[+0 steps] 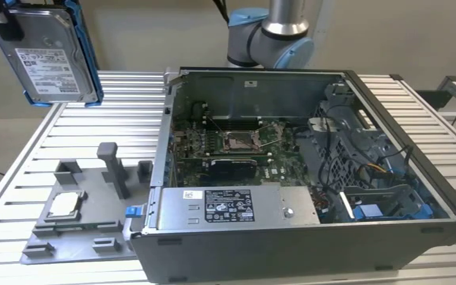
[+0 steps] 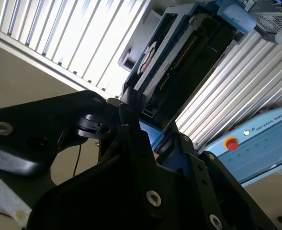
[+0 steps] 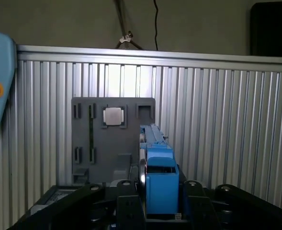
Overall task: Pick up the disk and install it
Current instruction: 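Pick up the disk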
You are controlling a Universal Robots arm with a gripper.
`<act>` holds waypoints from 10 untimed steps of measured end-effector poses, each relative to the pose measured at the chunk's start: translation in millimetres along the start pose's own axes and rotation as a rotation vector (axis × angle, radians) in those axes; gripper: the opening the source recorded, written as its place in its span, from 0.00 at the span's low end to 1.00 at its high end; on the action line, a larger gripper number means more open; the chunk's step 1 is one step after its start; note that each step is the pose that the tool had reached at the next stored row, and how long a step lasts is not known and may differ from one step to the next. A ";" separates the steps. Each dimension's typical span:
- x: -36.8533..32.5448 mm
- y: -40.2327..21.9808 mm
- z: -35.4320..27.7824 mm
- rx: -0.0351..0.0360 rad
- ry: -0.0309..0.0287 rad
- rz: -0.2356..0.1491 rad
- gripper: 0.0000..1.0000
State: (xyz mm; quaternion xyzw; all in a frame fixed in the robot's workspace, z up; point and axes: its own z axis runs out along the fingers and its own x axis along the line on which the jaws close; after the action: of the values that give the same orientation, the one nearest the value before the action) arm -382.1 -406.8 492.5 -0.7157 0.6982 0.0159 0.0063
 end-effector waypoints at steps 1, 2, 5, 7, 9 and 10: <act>0.1 -2.3 0.0 0.0000 -0.0001 0.000 0.00; 0.1 -4.5 0.0 0.0000 -0.0001 0.000 0.00; 0.3 -12.1 -0.2 -0.0004 0.0000 0.000 0.00; 0.4 -17.2 -0.2 -0.0004 0.0000 0.000 0.00; 0.6 -22.5 -0.3 -0.0005 -0.0001 0.000 0.00; 0.6 -24.9 -0.3 -0.0006 0.0000 0.000 0.00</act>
State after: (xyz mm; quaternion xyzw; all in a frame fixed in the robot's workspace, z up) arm -357.1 -406.8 492.4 -0.7157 0.6982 0.0162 0.0060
